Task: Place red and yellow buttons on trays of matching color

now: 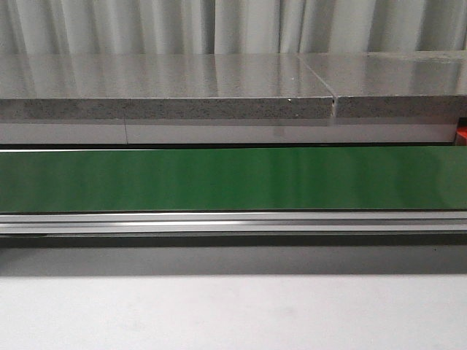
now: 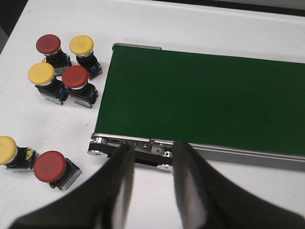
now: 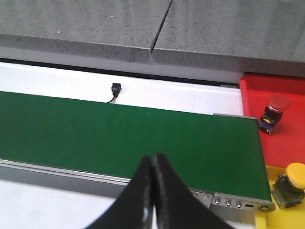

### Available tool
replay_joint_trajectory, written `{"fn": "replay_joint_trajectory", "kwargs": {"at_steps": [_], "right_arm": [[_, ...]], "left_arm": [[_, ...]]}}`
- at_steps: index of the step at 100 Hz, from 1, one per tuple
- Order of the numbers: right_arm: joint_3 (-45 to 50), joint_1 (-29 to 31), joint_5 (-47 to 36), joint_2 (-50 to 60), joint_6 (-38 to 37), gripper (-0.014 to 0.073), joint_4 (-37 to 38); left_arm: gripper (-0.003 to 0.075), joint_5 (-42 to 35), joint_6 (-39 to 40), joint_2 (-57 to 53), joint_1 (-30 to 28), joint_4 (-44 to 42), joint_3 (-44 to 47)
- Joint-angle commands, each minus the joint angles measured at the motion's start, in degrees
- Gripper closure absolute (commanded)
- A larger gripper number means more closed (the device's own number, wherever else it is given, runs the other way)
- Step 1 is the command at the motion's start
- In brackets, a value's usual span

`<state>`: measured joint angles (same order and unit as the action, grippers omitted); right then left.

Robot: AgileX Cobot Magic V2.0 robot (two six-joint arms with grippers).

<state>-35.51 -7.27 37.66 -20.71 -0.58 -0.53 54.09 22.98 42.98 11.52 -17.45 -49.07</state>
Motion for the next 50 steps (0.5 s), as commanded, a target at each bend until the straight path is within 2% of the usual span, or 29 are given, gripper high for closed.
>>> {"fn": "replay_joint_trajectory", "kwargs": {"at_steps": [1,7,31,40,50], "right_arm": [[-1.2,0.1,-4.1,-0.4,0.6,0.0630,-0.1],[-1.2,0.1,-4.1,-0.4,0.6,0.0630,-0.1],[-1.2,0.1,-4.1,-0.4,0.6,0.0630,-0.1],[-1.2,0.1,-4.1,-0.4,0.6,0.0630,-0.1],[-1.2,0.1,-4.1,-0.4,0.6,0.0630,-0.1]], "left_arm": [[0.0258,-2.6,2.5,0.1,0.2,-1.5,-2.0],[0.0223,-2.1,3.7,1.1,0.2,-1.6,-2.1],[0.0230,0.3,3.8,8.0,0.1,1.5,-4.3],[0.0230,-0.2,3.1,11.0,-2.2,5.0,-5.4],[0.0230,-0.3,-1.6,14.0,-6.6,11.2,-6.1]]}}
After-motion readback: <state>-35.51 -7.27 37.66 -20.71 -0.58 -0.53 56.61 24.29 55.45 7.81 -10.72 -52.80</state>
